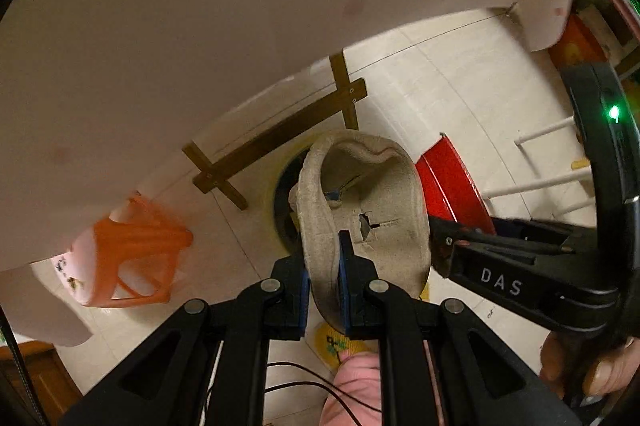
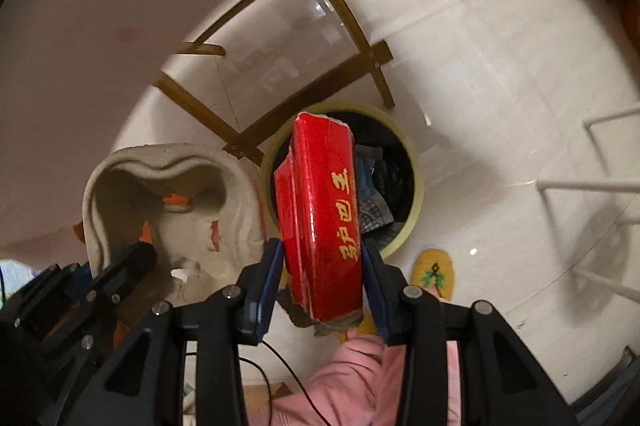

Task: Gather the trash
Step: 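Open both tools over the bin to drop carrier and red box, then raise both tools back over the table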

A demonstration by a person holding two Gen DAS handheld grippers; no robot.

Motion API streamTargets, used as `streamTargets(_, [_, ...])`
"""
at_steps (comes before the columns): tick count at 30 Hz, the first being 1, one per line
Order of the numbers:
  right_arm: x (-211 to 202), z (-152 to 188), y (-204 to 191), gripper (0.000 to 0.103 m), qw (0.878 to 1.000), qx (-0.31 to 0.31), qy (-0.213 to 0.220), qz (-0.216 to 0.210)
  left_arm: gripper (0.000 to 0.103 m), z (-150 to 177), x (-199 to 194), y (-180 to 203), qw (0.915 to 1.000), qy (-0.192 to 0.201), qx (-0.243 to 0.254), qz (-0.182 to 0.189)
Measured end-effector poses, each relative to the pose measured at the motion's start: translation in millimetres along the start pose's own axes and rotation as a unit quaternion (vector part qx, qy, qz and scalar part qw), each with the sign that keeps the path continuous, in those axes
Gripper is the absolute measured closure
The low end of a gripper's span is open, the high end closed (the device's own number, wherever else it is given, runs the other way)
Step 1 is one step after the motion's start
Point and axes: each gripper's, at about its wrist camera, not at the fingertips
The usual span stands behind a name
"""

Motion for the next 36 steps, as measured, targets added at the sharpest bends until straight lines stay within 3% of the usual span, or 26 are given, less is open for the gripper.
streamTargets(7, [55.4,-16.1,15.4,0.062,1.000,0.007,-0.017,-0.007,0.093,-14.1,44.0,-6.5,0.9999,0.003,-0.010,-0.012])
streamTargets(10, [70.0,-23.1,16.0,0.059,1.000,0.001,-0.025,-0.010,0.082,-15.6,50.6,-6.9,0.9998,0.009,-0.008,-0.017])
streamTargets(14, [80.4,-29.7,16.3,0.056,0.999,-0.006,-0.030,-0.018,0.055,-20.1,54.9,-9.2,0.9997,0.013,-0.007,-0.019])
streamTargets(15, [80.6,-30.7,16.0,0.051,0.999,-0.008,-0.028,-0.022,0.049,-20.1,54.6,-9.5,0.9996,0.014,-0.009,-0.021])
streamTargets(17, [79.2,-32.0,14.9,0.040,0.999,-0.012,-0.019,-0.030,0.046,-21.6,53.6,-11.1,0.9996,0.013,-0.013,-0.022])
streamTargets(21, [71.6,-33.3,14.6,0.040,0.999,-0.011,-0.001,-0.037,0.034,-24.3,48.4,-16.2,0.9992,0.010,-0.030,-0.024])
streamTargets(29, [40.1,-30.8,11.4,0.040,0.999,-0.010,0.018,-0.040,0.033,-22.5,12.0,-13.3,0.9988,0.022,-0.042,-0.014])
streamTargets(36, [-16.7,-16.6,-6.9,0.040,0.999,-0.025,0.025,-0.032,0.032,-12.7,-49.1,-10.8,0.9983,0.027,-0.050,0.008])
Point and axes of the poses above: each gripper's, at about its wrist camera, not at the fingertips, and x roughly the way its jaws point, y to its right, z to its underside, and after that the axes turned 2 degrees about z, right-handed
